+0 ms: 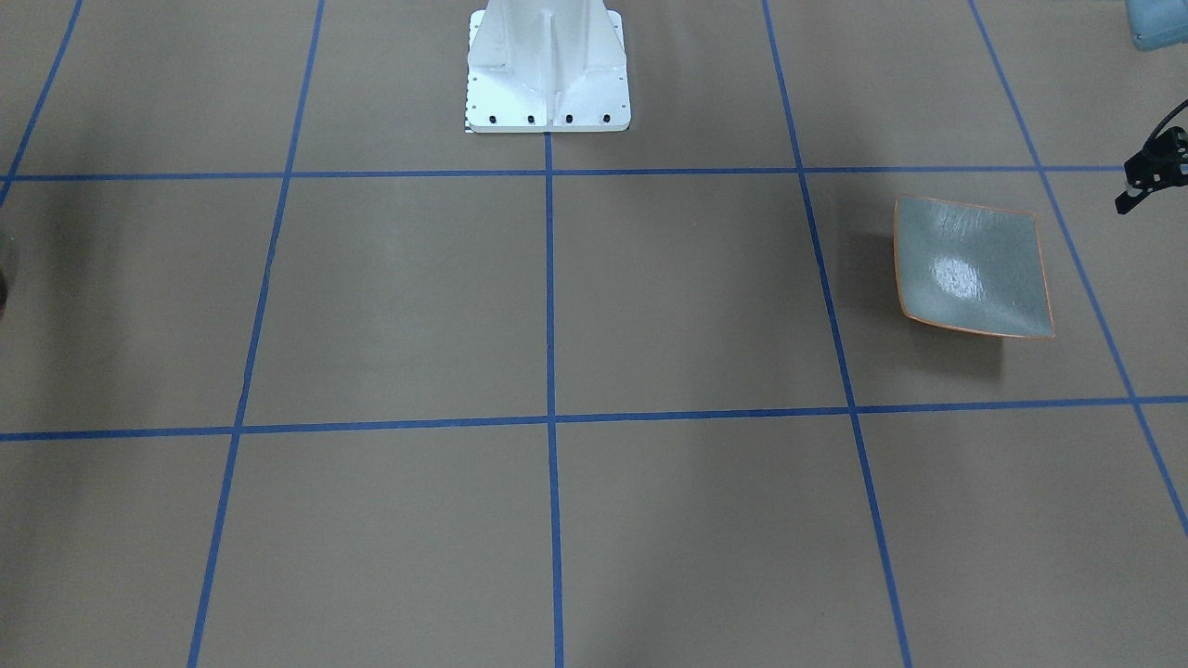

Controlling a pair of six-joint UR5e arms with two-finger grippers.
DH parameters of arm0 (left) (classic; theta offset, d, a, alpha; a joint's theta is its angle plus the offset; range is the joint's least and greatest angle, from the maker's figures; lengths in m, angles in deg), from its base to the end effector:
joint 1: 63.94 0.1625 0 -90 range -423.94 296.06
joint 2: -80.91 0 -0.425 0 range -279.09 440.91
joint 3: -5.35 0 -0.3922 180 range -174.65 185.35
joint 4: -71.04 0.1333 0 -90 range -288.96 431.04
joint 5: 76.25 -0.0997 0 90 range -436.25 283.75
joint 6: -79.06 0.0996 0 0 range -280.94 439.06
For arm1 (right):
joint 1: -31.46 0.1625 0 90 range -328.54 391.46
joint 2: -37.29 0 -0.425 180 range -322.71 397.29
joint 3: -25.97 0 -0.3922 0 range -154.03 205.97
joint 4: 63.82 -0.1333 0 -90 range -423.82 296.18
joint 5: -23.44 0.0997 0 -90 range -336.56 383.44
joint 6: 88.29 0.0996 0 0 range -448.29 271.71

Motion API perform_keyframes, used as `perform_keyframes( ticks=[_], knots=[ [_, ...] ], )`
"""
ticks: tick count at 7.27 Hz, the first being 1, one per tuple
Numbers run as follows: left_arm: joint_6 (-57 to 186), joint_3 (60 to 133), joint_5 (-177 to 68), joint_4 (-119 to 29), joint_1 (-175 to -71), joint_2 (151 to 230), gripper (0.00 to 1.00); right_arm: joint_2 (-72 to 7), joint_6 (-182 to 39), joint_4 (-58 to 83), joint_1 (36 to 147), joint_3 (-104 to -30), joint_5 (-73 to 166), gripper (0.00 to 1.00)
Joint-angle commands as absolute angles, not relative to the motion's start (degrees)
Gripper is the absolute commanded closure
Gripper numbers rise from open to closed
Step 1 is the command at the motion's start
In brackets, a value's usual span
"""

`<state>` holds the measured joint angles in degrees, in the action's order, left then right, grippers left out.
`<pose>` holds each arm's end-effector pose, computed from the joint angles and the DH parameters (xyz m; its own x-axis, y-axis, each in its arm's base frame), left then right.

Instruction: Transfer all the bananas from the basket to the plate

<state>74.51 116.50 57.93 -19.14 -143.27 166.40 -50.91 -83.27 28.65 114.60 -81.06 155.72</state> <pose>0.0221 -0.4624 0.5134 0.6794 0.2553 -0.6880 -0.1237 0.9640 0.2355 0.0060 -0.5053 0.5033 0.7192 -0.1921 0.6677 0.0519 0.9732 0.2241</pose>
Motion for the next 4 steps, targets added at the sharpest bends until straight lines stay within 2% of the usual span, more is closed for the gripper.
perform_keyframes(
  ticks=[1,4],
  knots=[
    [74.66,116.61,58.91,-19.49,-143.66,166.25,0.01,-51.38,-84.25,31.8,116.0,-82.22,156.41,0.0],
    [74.49,116.35,58.92,-19.4,-143.4,167.04,0.01,-54.98,-84.16,31.1,115.92,-85.12,156.77,0.0]
  ],
)
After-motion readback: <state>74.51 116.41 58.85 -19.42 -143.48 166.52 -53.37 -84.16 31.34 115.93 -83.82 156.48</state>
